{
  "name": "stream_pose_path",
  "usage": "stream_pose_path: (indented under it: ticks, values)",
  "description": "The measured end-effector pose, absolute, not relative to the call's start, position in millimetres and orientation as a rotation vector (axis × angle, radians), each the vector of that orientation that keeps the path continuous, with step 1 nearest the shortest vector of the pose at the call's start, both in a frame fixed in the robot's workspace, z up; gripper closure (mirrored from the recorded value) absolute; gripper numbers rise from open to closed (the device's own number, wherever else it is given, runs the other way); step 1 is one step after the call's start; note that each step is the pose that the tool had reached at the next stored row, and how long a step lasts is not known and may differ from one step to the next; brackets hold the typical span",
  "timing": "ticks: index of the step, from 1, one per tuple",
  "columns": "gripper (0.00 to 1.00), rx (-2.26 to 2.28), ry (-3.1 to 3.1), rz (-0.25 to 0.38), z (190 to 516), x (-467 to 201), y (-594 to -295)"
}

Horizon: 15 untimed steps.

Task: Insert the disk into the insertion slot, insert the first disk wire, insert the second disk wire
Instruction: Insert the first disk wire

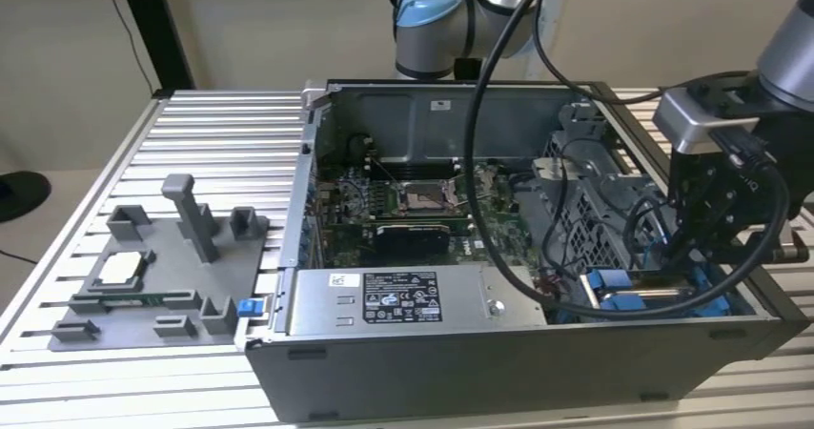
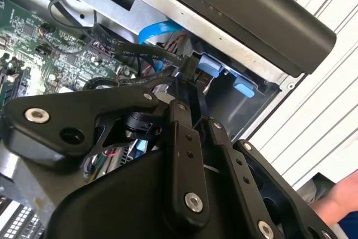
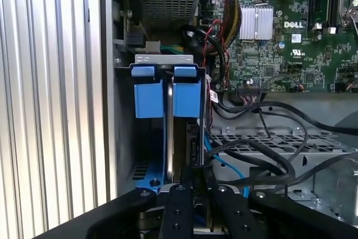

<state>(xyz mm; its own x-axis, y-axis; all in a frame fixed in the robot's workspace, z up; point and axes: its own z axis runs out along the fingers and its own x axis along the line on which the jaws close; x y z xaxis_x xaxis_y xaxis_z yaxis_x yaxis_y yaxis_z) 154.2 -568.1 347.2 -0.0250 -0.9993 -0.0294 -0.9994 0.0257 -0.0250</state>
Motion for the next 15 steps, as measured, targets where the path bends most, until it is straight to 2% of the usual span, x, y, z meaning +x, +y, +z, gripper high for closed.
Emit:
stream_pose_path:
  ticks: [15]
  values:
    - [1.00, -2.168, 2.218, 0.003, 344.1, 154.2, -569.2]
